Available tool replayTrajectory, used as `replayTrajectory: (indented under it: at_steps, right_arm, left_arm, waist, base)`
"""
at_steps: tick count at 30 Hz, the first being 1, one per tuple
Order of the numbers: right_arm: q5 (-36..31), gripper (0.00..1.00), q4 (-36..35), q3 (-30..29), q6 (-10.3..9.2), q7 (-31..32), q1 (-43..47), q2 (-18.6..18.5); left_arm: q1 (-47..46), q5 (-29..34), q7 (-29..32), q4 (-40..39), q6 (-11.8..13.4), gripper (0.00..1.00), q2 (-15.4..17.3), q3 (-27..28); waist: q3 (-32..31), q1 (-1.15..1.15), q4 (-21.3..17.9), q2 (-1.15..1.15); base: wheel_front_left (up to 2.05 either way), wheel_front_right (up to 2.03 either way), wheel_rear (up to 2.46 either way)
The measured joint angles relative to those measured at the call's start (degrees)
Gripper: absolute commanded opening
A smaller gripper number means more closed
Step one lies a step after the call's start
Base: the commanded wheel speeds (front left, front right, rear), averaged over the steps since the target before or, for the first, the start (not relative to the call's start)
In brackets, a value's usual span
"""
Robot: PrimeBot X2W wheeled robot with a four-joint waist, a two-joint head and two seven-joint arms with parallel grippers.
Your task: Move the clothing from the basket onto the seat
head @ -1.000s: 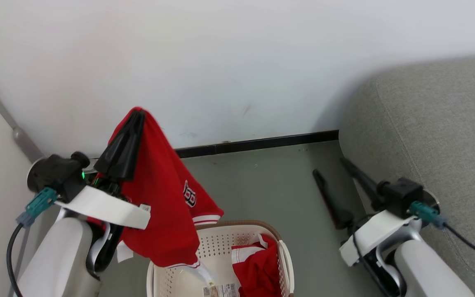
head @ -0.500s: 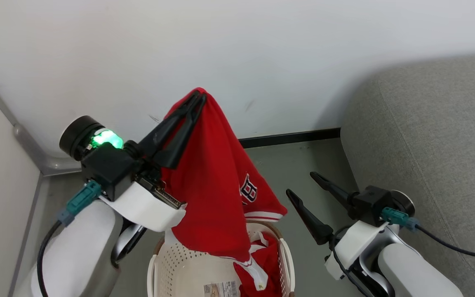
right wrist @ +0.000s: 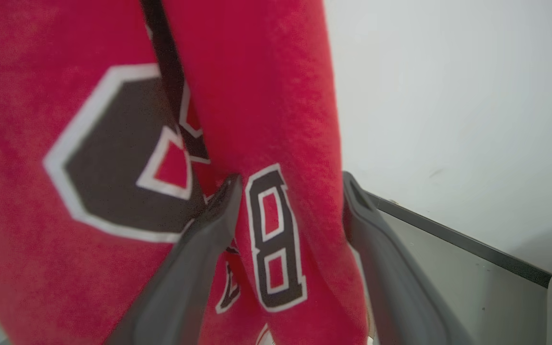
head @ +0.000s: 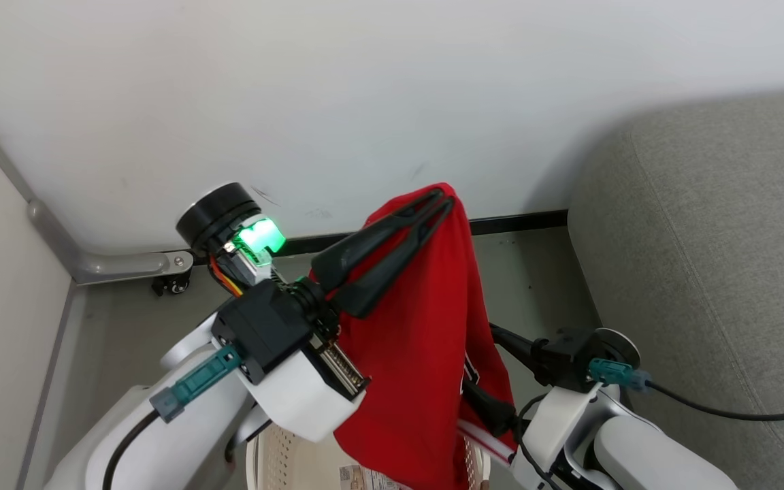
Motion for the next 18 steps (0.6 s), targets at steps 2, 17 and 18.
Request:
replayTrajectory:
  at_steps: [2,17,18]
  right_arm:
    - [0.71,1.00,0.07,1.44,0.00,0.00,-0.45,-0.13]
    - [4.67,0.00,-1.78,4.22,0.00,0.00,-4.55,-1.55]
    - [4.81,0.00,-2.00,4.12,0.00,0.00,-4.70,-1.74]
  left_arm:
    - [-0.68,0.00,0.00,-0.79,0.00,0.00,0.02,-1.14]
    - [-0.96,-0.12,0.35,1.23,0.01,0.00,2.34,-0.51]
    - [-0.93,-0.12,0.45,1.78,0.09,0.00,2.65,0.00]
  waist:
    - [0.09,0.00,0.12,0.00]
    - [1.20,0.00,0.11,0.00]
    - [1.25,0.00,0.06,0.00]
  base:
    - [0.00,0.00,0.00]
    - [0.00,0.00,0.00]
    - [0.00,0.00,0.00]
